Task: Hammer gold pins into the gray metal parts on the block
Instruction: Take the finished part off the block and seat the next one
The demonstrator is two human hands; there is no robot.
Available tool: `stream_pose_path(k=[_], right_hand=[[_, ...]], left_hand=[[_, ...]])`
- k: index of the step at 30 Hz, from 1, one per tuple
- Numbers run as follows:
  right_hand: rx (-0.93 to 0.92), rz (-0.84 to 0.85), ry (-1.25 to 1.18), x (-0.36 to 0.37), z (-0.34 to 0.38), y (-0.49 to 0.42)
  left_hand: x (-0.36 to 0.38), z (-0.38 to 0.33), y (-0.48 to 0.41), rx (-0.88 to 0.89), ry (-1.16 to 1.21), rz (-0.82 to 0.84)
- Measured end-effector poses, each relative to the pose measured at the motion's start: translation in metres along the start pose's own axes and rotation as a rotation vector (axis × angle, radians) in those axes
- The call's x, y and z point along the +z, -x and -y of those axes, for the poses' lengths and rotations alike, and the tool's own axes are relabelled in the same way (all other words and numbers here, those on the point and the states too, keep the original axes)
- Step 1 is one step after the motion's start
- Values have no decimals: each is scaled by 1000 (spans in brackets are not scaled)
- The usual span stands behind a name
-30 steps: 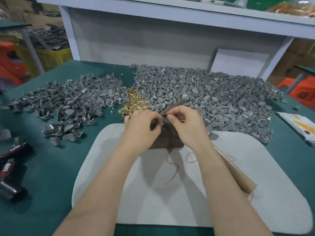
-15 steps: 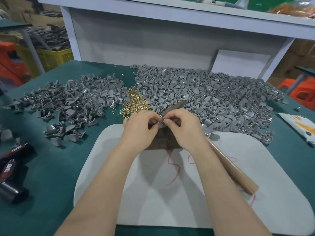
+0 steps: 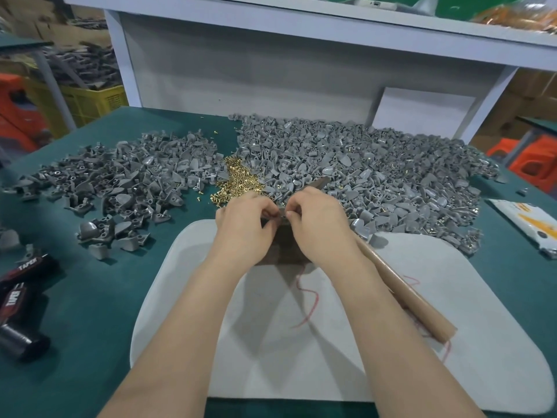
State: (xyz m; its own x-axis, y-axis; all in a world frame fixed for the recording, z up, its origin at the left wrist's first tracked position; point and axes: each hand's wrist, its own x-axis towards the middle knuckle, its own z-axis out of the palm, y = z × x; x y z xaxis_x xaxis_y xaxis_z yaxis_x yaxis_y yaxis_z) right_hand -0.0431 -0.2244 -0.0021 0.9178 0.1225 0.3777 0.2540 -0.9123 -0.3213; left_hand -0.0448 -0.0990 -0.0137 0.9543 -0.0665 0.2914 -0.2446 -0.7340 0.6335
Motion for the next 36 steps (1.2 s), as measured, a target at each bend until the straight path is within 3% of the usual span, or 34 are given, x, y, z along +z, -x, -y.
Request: stream_pose_path(k=[4, 10, 15, 21, 23, 28, 36], right_hand=[[-19, 18, 122, 0, 5, -4], [60, 15, -64, -2, 1, 3], [52, 88, 21, -3, 3, -3], [187, 50, -409, -7, -9, 0], [195, 23, -432, -4, -9, 1], [151, 6, -348, 3, -8, 2], [-47, 36, 107, -2, 3, -2]], left_hand=[[1, 1, -1, 5, -27, -6], [0, 0, 0, 0, -23, -8], [0, -1, 0, 2, -48, 8], [-1, -3, 1, -17, -37, 4], [0, -2, 1, -20, -32, 0], [1, 0, 0, -17, -32, -11], [2, 1, -1, -29, -34, -15]])
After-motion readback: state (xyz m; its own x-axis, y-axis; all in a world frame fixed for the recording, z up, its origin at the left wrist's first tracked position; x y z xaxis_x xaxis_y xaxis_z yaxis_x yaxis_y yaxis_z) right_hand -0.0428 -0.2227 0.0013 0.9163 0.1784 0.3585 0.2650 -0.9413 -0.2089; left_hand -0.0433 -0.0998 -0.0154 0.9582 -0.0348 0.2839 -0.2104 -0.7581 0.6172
